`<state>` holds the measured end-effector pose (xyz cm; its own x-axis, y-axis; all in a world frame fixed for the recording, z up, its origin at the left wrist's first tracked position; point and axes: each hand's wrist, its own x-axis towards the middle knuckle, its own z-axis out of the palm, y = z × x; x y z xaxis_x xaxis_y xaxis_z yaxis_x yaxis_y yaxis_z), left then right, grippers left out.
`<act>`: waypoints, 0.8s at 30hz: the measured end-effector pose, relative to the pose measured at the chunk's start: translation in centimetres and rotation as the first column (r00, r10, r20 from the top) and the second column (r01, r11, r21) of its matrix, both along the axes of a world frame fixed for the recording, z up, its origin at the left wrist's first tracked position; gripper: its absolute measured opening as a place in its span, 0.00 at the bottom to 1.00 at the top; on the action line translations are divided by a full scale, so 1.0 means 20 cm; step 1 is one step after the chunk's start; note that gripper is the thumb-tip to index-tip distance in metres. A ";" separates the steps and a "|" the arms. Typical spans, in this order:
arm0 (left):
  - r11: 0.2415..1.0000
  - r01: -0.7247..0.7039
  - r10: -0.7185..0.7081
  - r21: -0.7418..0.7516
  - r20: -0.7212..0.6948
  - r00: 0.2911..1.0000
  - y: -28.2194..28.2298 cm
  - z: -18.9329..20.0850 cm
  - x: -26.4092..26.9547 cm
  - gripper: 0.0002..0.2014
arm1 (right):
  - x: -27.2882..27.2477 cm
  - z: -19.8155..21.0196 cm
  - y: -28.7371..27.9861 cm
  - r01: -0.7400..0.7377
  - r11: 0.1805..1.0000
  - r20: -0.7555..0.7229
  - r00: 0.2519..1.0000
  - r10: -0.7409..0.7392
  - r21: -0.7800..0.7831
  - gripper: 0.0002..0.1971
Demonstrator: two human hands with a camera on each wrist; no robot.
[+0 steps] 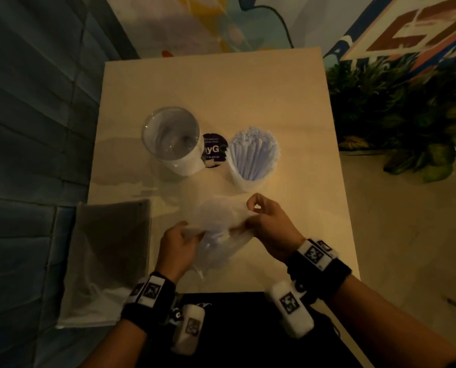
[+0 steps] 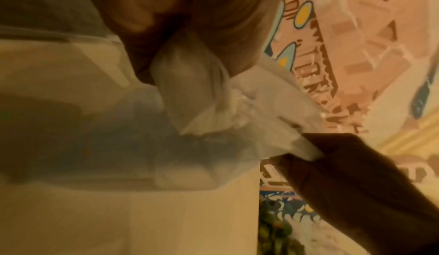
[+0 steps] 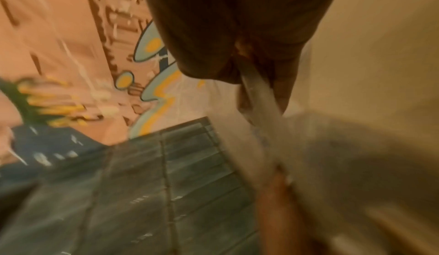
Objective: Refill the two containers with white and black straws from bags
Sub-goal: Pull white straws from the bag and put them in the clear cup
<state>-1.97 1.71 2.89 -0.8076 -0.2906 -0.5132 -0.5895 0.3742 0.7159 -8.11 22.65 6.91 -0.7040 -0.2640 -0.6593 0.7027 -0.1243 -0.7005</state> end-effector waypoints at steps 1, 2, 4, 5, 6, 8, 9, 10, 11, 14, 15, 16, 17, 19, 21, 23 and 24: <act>1.000 -0.021 0.021 0.022 0.016 1.000 0.00 0.00 -0.02 0.07 | -0.01 0.06 -0.02 0.031 0.997 0.043 0.999 -0.027 -0.075 0.15; 0.998 -0.057 0.056 0.042 0.025 0.998 -0.01 0.00 -0.04 0.07 | -0.03 0.10 -0.04 0.041 0.993 0.075 0.997 -0.033 -0.113 0.16; 0.994 -0.104 0.105 0.024 -0.040 0.994 -0.02 0.03 -0.09 0.10 | -0.05 0.17 -0.05 0.033 0.993 0.090 0.996 -0.022 -0.116 0.17; 0.994 -0.106 0.107 0.011 -0.104 0.989 -0.02 0.07 -0.11 0.11 | -0.06 0.19 -0.06 0.027 0.996 0.081 0.997 -0.019 -0.091 0.16; 0.996 -0.082 0.089 0.043 -0.195 0.977 -0.03 0.10 -0.12 0.09 | -0.07 0.20 -0.06 0.014 0.998 0.065 0.998 -0.010 -0.061 0.15; 0.985 0.046 0.019 0.169 -0.361 0.932 -0.06 0.15 -0.13 0.17 | -0.09 0.19 -0.07 -0.012 0.999 0.053 0.998 0.015 -0.049 0.14; 0.959 0.118 -0.006 0.259 -0.396 0.918 -0.07 0.17 -0.12 0.23 | -0.09 0.19 -0.08 -0.025 0.998 0.063 0.998 0.029 -0.062 0.14; 0.928 0.188 -0.050 0.321 -0.393 0.918 -0.08 0.15 -0.11 0.27 | -0.09 0.17 -0.09 -0.039 0.998 0.078 0.996 0.043 -0.046 0.13; 0.897 0.264 -0.121 0.355 -0.377 0.918 -0.10 0.12 -0.11 0.29 | -0.09 0.14 -0.11 -0.056 0.998 0.093 0.994 0.054 0.012 0.13; 0.839 0.429 -0.374 0.335 -0.216 0.902 -0.14 0.00 -0.08 0.36 | -0.09 0.03 -0.16 -0.133 0.940 0.090 0.990 0.110 0.314 0.11; 0.836 0.455 -0.426 0.307 -0.159 0.890 -0.15 -0.02 -0.07 0.35 | -0.09 0.00 -0.17 -0.173 0.912 0.070 0.985 0.158 0.373 0.11; 0.838 0.464 -0.448 0.285 -0.125 0.885 -0.15 -0.03 -0.06 0.32 | -0.08 -0.02 -0.18 -0.210 0.890 0.051 0.977 0.207 0.404 0.10; 0.846 0.453 -0.441 0.280 -0.107 0.891 -0.16 -0.04 -0.06 0.28 | -0.07 -0.02 -0.19 -0.232 0.883 0.040 0.971 0.236 0.408 0.10; 0.867 0.370 -0.344 0.335 -0.137 0.929 -0.14 -0.01 -0.05 0.16 | -0.05 0.02 -0.20 -0.226 0.924 0.054 0.974 0.220 0.309 0.11; 0.853 0.328 -0.249 0.406 -0.234 0.940 -0.13 0.03 -0.06 0.12 | -0.04 0.06 -0.21 -0.171 0.965 0.058 0.985 0.163 0.198 0.12; 0.828 0.307 -0.207 0.469 -0.253 0.945 -0.14 0.05 -0.07 0.14 | -0.05 0.06 -0.20 -0.172 0.960 0.016 0.985 0.173 0.221 0.12; 0.823 0.305 -0.217 0.479 -0.231 0.948 -0.14 0.04 -0.08 0.14 | -0.05 0.05 -0.20 -0.206 0.939 -0.002 0.977 0.215 0.275 0.12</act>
